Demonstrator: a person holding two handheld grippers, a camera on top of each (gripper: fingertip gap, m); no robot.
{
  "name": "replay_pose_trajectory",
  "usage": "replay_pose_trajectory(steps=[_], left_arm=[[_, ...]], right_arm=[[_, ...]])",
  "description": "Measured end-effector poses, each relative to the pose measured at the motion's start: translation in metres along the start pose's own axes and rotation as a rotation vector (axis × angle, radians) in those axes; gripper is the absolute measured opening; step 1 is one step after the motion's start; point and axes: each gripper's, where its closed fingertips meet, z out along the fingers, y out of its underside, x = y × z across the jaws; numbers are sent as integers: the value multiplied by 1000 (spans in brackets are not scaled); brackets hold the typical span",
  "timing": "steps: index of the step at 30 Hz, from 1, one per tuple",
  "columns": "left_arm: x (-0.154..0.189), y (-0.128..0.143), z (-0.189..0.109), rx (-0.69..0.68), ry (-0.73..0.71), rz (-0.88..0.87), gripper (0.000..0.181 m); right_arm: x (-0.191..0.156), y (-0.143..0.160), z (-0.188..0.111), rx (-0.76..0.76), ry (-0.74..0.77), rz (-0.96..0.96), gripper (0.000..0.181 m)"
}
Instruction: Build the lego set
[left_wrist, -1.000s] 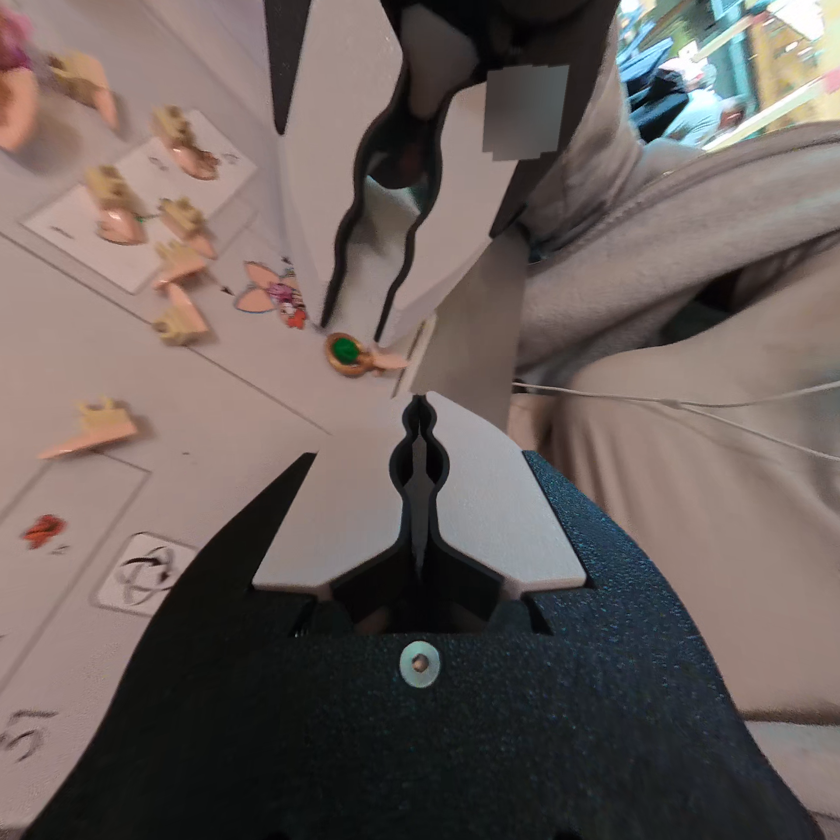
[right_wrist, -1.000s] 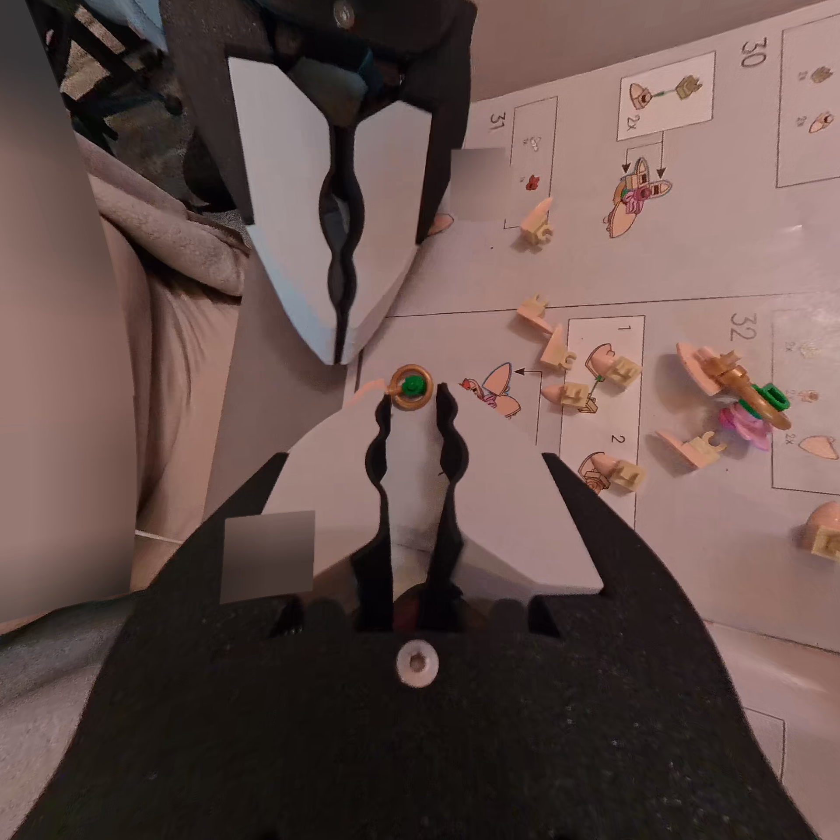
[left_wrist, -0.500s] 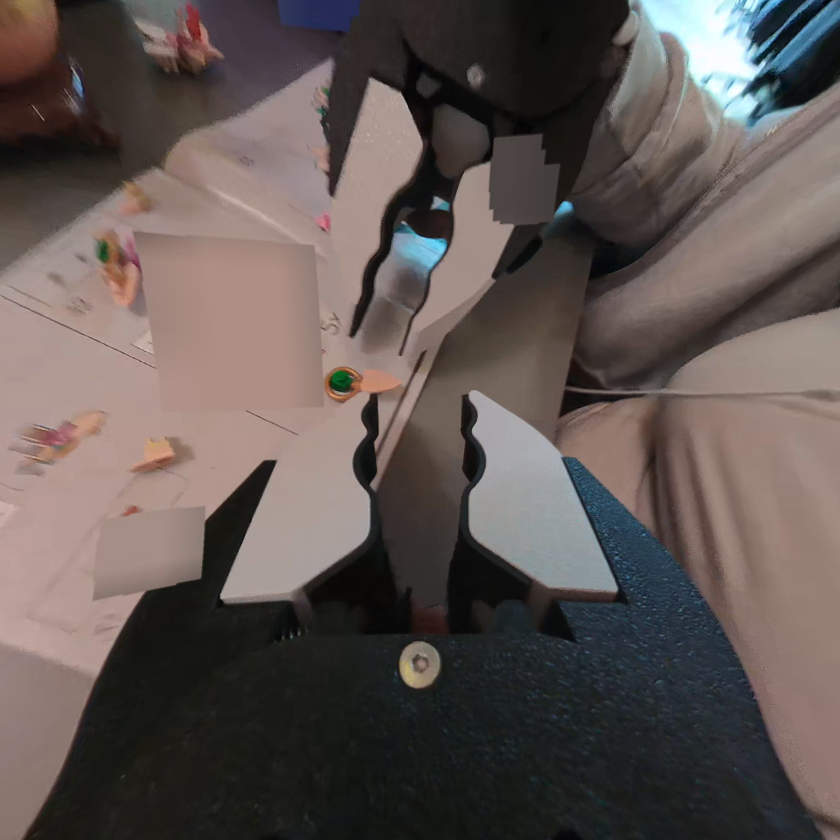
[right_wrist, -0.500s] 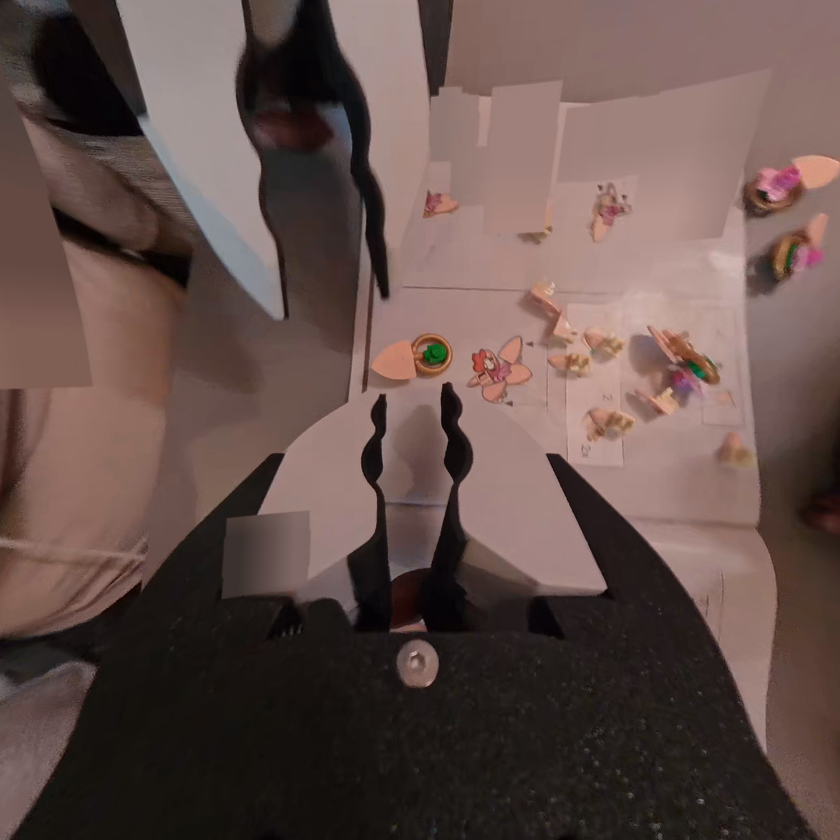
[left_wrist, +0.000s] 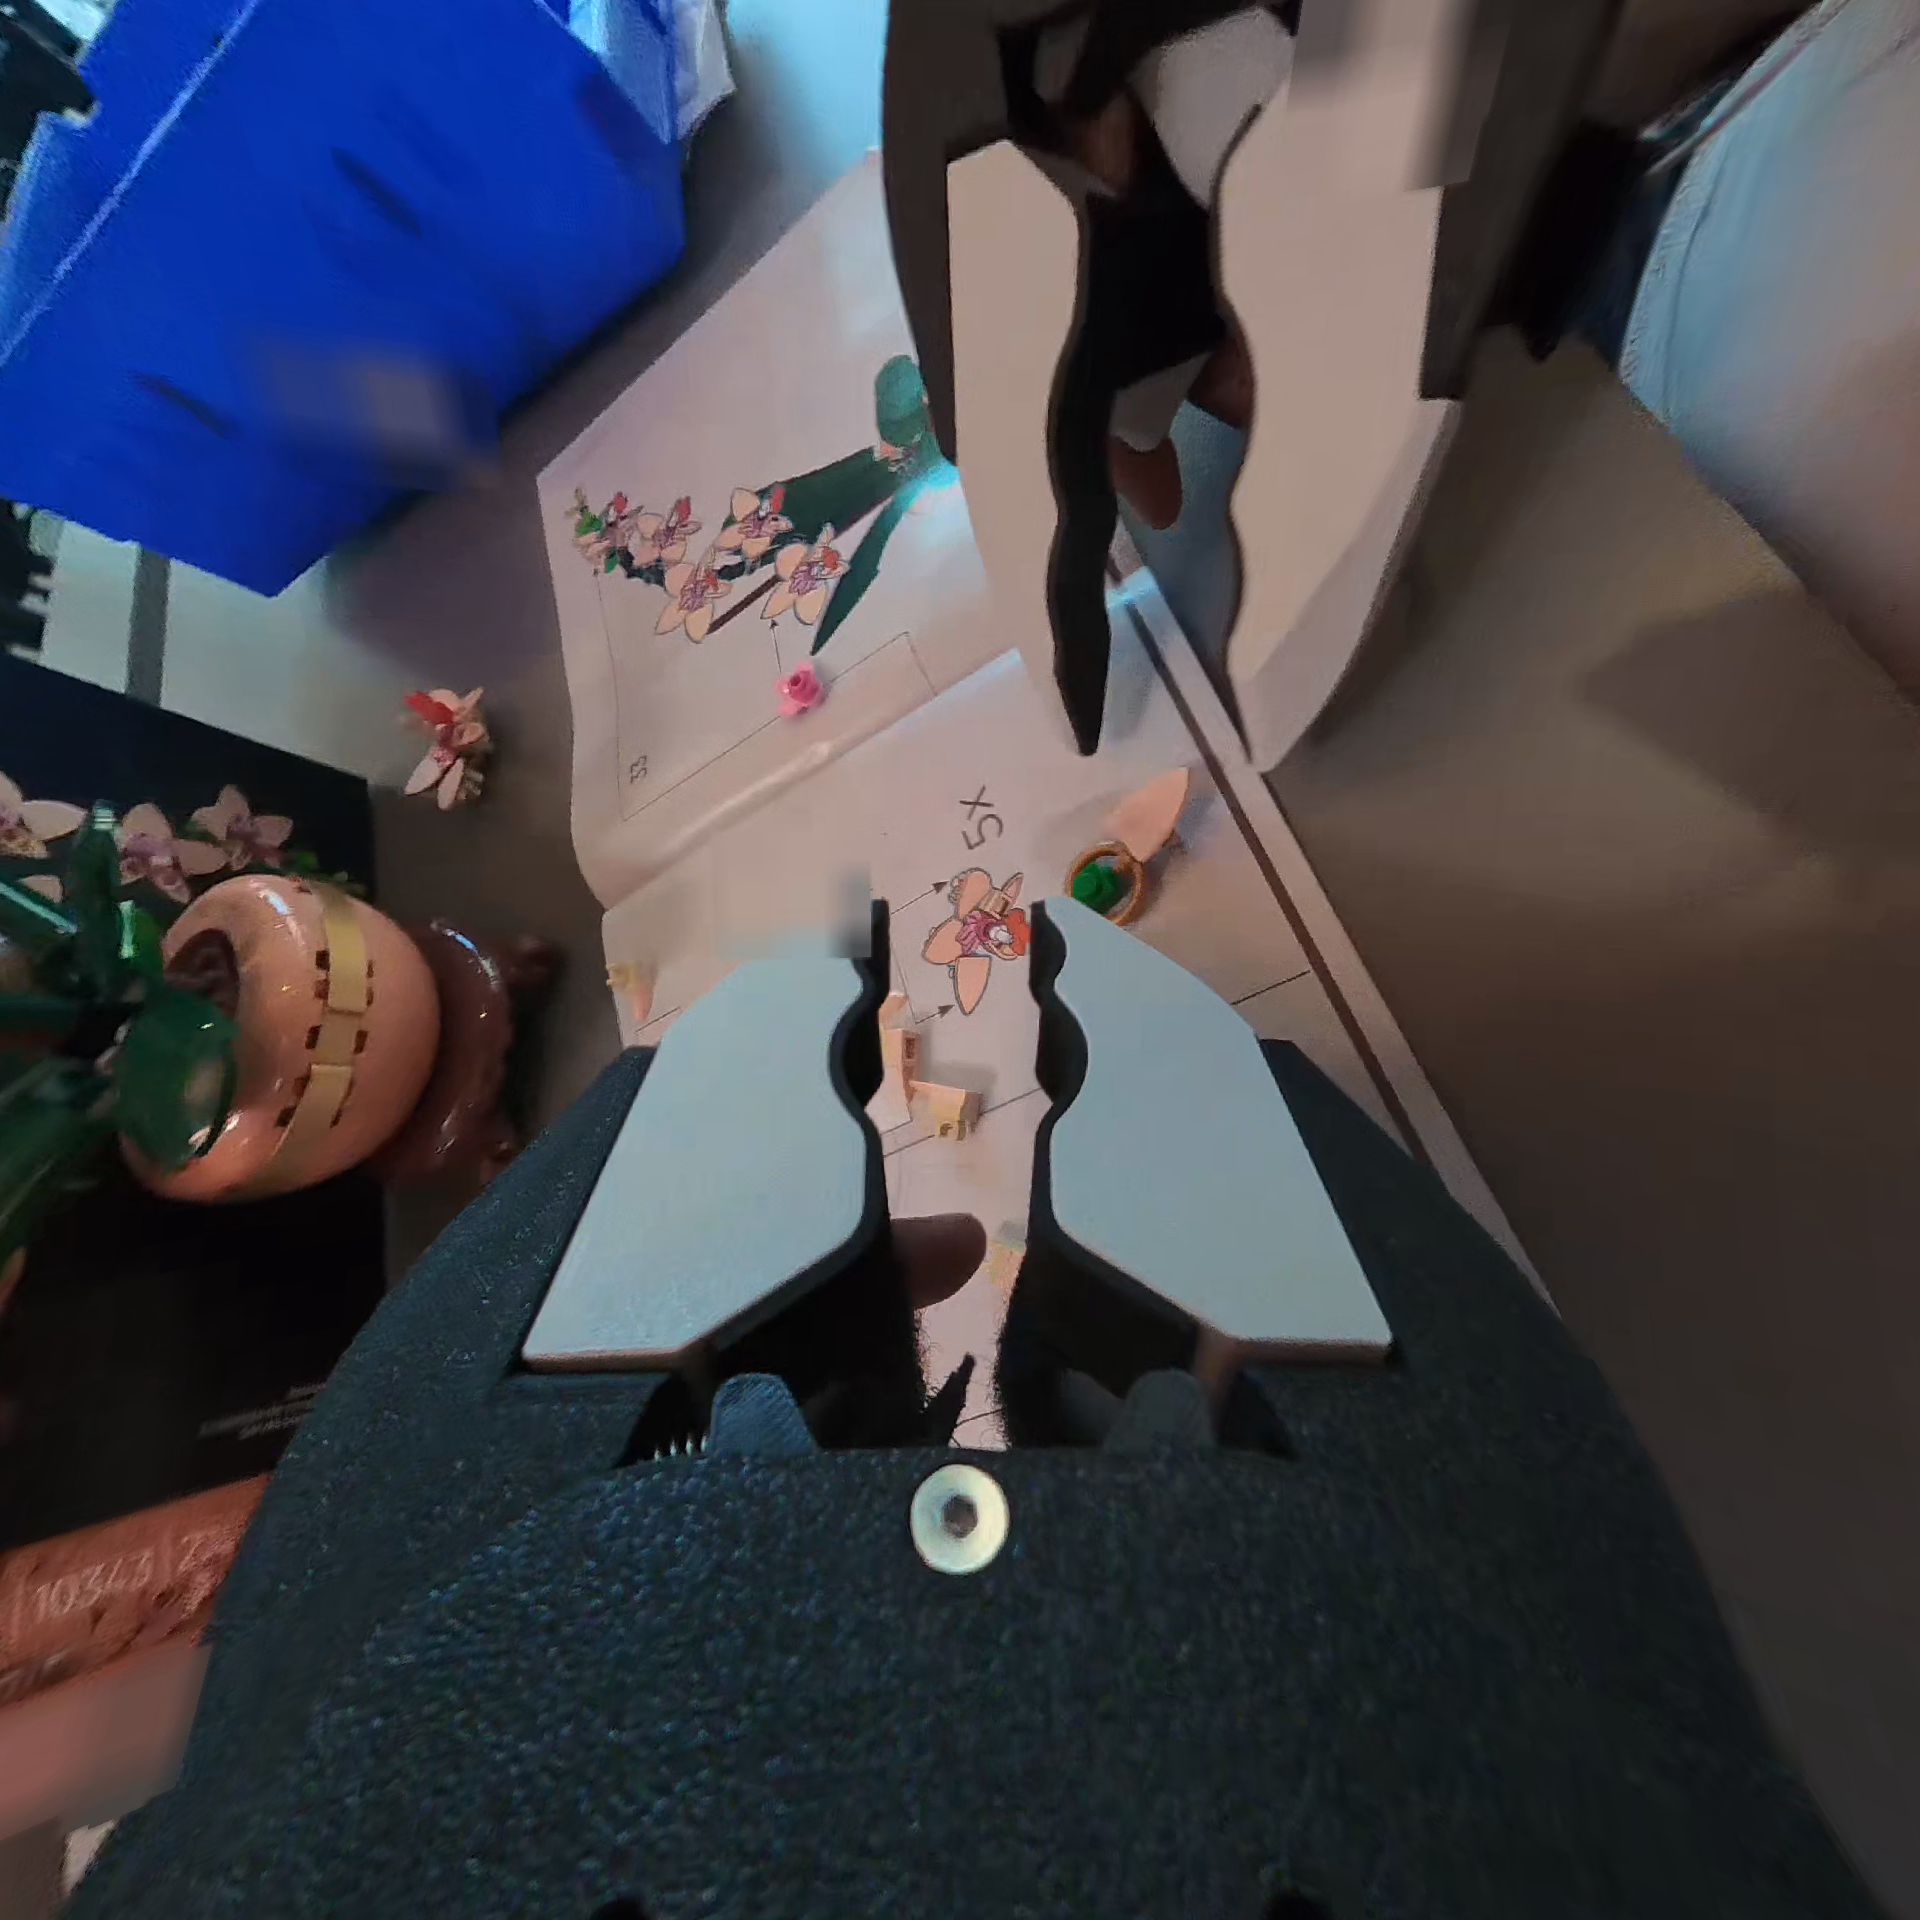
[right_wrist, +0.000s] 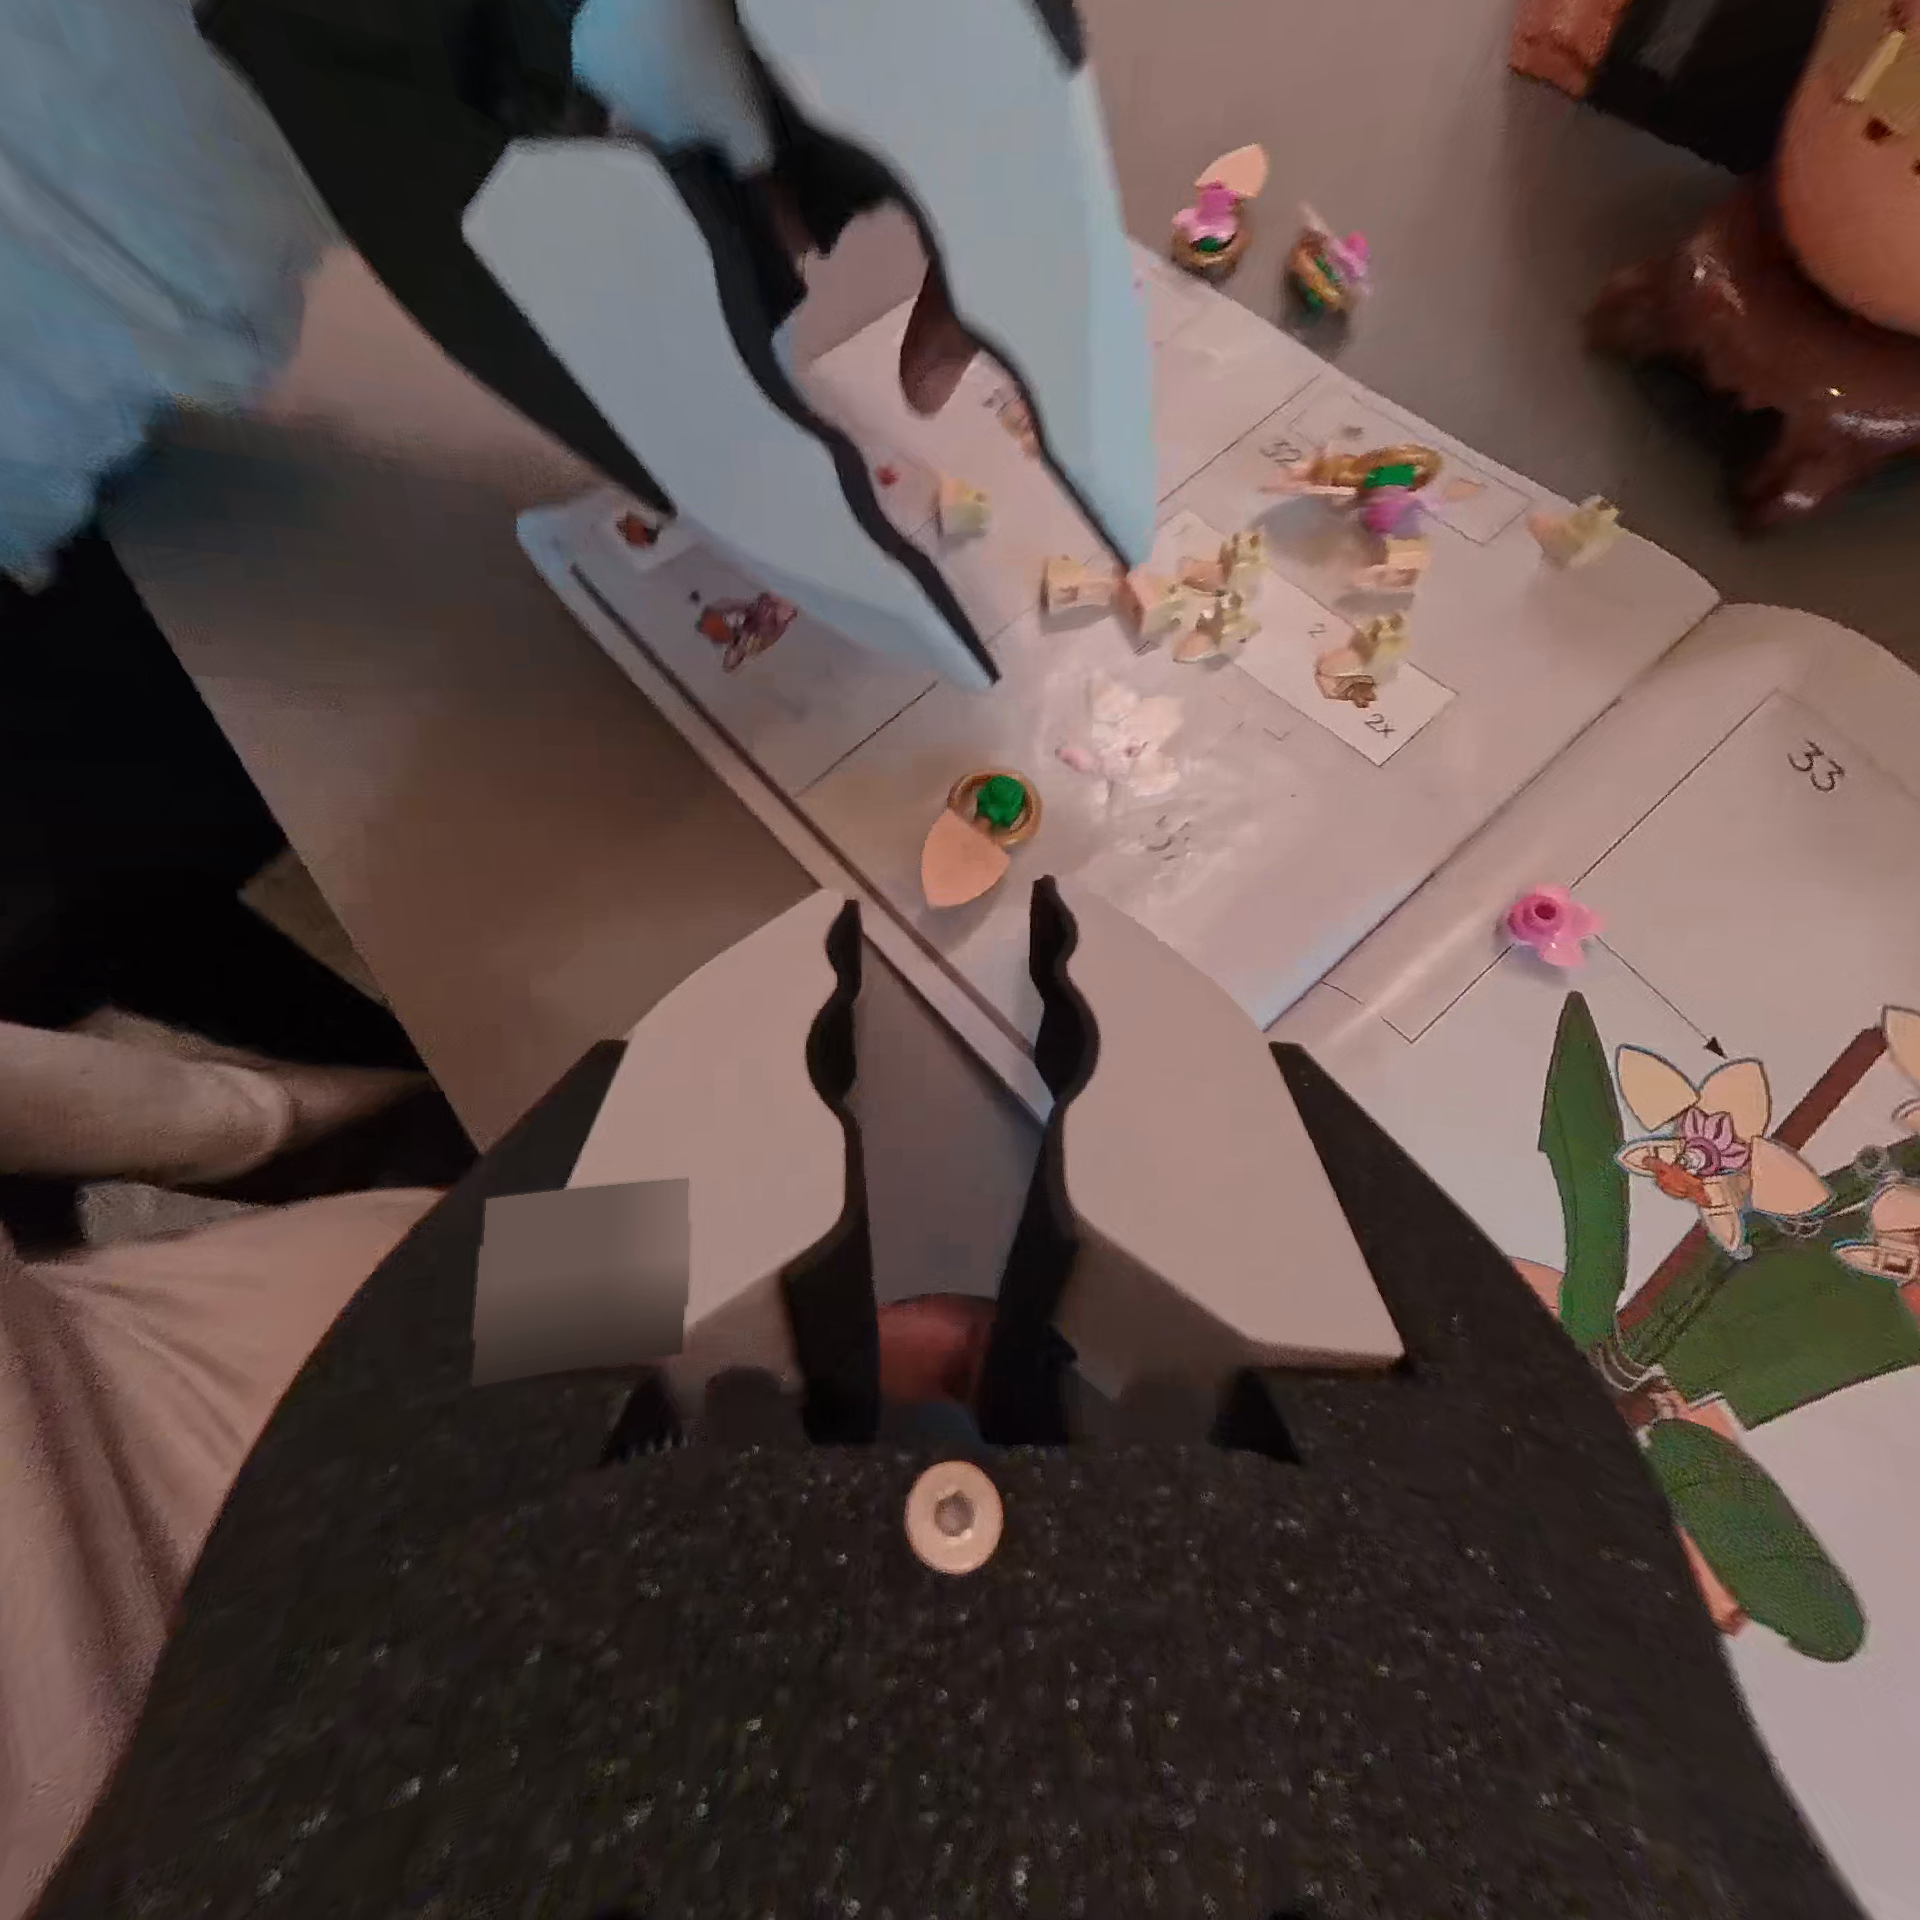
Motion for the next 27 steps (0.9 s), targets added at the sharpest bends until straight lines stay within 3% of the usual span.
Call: replay_pose_trajectory(steps=[5,11,15,27], left_arm=[[12,7,6,17,94,-27,26],[15,5,5,49,85,-65,25],[8,3,1,75,57,-103,25],[10,9,0,112,143,-281,26]], right_arm=[[0,-2,8,-37,62,46,33],[7,-1,11,-78,231,-93,26],[6,1,12,-73,261,-140,18],[10,-3,12,-67,338,-580,7]])
